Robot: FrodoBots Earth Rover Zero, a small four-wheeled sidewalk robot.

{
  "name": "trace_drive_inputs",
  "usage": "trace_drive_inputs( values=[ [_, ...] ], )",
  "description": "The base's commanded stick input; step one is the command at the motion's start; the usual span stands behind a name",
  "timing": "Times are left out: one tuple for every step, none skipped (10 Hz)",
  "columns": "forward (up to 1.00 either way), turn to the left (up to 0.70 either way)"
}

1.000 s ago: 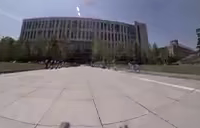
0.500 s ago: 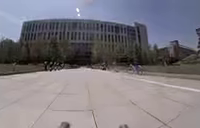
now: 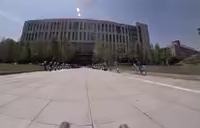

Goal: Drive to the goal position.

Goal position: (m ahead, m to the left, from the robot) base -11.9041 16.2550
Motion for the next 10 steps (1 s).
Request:
trace_drive_inputs(
  values=[
    [0.70,0.00],
    [0.70,0.00],
    [0.70,0.00],
    [0.70,0.00],
    [0.70,0.00],
    [0.70,0.00],
    [0.70,0.00],
    [0.70,0.00],
    [0.70,0.00],
    [0.70,0.00]
  ],
)
